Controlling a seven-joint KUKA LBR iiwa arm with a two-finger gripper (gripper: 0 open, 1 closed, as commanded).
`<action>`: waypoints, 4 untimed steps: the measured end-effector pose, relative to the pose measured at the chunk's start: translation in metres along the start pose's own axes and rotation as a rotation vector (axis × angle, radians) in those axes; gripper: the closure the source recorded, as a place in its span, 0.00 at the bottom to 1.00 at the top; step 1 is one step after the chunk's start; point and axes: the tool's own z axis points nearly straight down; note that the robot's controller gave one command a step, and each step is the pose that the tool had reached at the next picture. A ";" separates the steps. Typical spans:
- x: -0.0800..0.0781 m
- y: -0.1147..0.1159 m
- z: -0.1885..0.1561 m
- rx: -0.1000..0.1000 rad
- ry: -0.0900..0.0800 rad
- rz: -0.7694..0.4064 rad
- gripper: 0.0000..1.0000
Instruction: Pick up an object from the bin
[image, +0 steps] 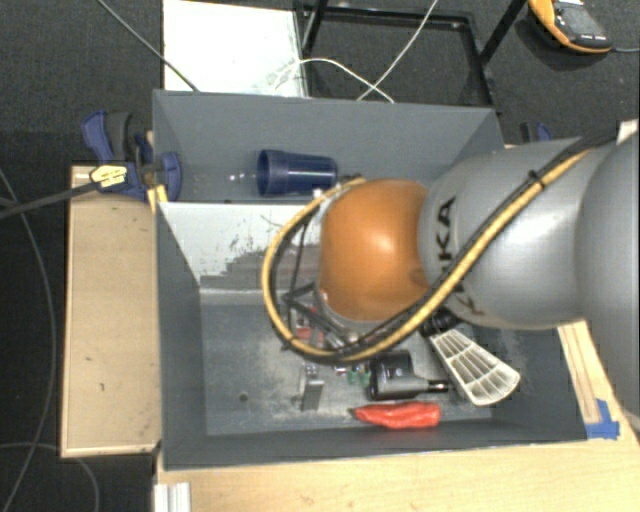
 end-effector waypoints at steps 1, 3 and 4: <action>-0.002 -0.001 -0.004 -0.002 -0.008 0.007 0.00; -0.065 -0.110 0.021 -0.004 -0.016 0.011 0.00; -0.047 -0.141 0.072 -0.004 -0.014 -0.058 0.00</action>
Offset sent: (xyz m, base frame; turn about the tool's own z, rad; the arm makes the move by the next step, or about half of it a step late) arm 0.0740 -0.0915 -0.1024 -0.1932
